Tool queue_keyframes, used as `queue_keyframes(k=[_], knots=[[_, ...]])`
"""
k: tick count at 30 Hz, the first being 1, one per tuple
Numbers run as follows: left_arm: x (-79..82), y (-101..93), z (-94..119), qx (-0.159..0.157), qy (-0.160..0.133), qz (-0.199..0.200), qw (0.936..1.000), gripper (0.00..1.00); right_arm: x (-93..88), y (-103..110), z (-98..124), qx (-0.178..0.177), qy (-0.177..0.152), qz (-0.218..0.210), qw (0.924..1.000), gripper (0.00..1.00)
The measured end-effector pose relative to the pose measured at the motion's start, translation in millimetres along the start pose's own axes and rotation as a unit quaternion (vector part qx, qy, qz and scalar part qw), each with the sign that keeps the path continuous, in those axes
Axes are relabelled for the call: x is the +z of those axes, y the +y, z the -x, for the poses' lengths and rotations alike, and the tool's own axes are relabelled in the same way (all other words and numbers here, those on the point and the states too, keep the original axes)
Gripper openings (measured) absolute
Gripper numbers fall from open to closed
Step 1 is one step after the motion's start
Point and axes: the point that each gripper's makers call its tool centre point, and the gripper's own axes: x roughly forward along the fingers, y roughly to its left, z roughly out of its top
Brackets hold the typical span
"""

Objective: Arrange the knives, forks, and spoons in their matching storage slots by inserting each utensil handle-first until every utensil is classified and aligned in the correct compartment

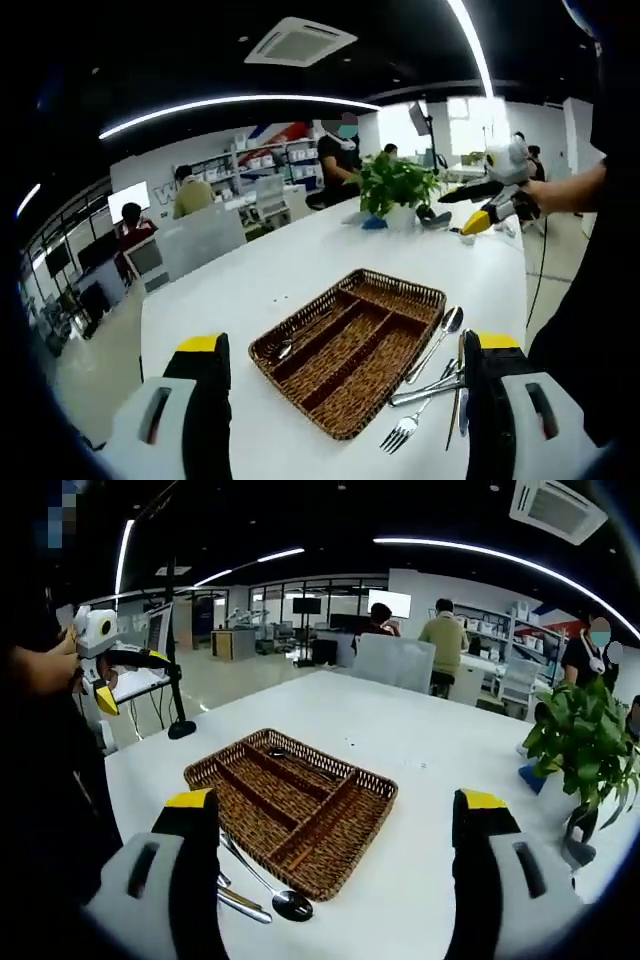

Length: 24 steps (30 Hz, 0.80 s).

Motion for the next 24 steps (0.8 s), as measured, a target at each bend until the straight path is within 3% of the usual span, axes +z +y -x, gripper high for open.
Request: queue_keyframes(k=[2, 4, 7, 9, 14, 21, 23, 24], knots=[[6.7, -16.2, -8, -0.02, 0.009, -0.018, 0.9996, 0.99, 0.6, 0, 2, 0.001, 0.0, -0.001, 1.0, 1.0], [7.8, -15.5, -12, -0.027, 0.015, -0.041, 0.9987, 0.99, 1.5, 1, 6, 0.002, -0.001, 0.005, 1.0, 1.0], [8.8, -29.8, -20, -0.061, 0.038, -0.074, 0.9946, 0.97, -0.1, 1, 9, 0.001, -0.002, 0.008, 1.0, 1.0], [4.3, -42.4, -23, -0.093, 0.056, -0.096, 0.9895, 0.95, -1.4, 0, 11, -0.002, -0.005, 0.004, 1.0, 1.0], [-13.0, -56.4, -39, -0.116, 0.091, -0.151, 0.9775, 0.98, -9.1, -6, 15, -0.01, -0.005, -0.008, 0.9999, 1.0], [-28.2, -71.2, -55, -0.147, 0.108, -0.159, 0.9703, 0.97, -17.1, -12, 21, -0.019, -0.001, -0.015, 0.9997, 1.0], [-29.3, -71.6, -57, -0.148, 0.108, -0.156, 0.9705, 0.98, -17.6, -12, 22, -0.018, -0.001, -0.015, 0.9997, 1.0], [-27.8, -70.0, -59, -0.143, 0.103, -0.143, 0.9739, 0.99, -17.8, -12, 22, -0.017, -0.001, -0.015, 0.9997, 1.0]])
